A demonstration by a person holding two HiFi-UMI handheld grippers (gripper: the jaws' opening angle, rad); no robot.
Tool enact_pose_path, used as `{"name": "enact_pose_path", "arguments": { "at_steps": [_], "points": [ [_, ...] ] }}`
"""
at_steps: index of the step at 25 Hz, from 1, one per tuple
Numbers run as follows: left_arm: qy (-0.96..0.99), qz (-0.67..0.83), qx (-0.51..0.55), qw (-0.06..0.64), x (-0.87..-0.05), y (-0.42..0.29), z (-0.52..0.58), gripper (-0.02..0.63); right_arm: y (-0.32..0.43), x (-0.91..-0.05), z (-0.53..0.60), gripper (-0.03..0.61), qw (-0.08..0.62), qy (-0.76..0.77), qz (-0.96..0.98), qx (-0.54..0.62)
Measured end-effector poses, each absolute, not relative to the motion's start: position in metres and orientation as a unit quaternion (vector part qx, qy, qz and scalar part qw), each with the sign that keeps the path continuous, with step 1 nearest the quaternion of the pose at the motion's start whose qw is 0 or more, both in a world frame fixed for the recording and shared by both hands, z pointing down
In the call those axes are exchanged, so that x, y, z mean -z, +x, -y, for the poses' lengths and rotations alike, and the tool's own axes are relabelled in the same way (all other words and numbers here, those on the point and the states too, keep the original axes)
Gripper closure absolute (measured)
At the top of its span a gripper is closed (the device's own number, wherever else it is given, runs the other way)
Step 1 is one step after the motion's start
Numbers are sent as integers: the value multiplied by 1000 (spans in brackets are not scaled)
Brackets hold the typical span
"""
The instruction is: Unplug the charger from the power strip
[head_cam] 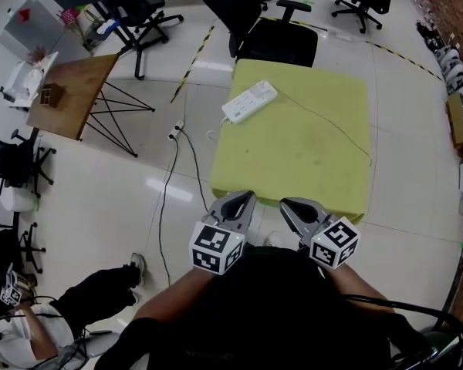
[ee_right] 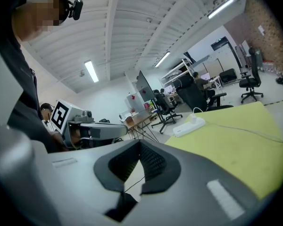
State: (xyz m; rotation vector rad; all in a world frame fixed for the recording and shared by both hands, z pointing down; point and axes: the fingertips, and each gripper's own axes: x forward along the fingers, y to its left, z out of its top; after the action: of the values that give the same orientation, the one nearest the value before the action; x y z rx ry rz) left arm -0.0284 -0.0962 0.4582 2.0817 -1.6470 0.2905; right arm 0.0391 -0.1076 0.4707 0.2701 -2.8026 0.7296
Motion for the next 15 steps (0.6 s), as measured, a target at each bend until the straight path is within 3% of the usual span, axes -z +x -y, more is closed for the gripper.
{"name": "enact_pose_path", "arguments": {
  "at_steps": [15],
  "points": [
    [810,535,-77,228,-459,-152,175,606,-79,-468,174,575,129,188,947,-225]
  ]
}}
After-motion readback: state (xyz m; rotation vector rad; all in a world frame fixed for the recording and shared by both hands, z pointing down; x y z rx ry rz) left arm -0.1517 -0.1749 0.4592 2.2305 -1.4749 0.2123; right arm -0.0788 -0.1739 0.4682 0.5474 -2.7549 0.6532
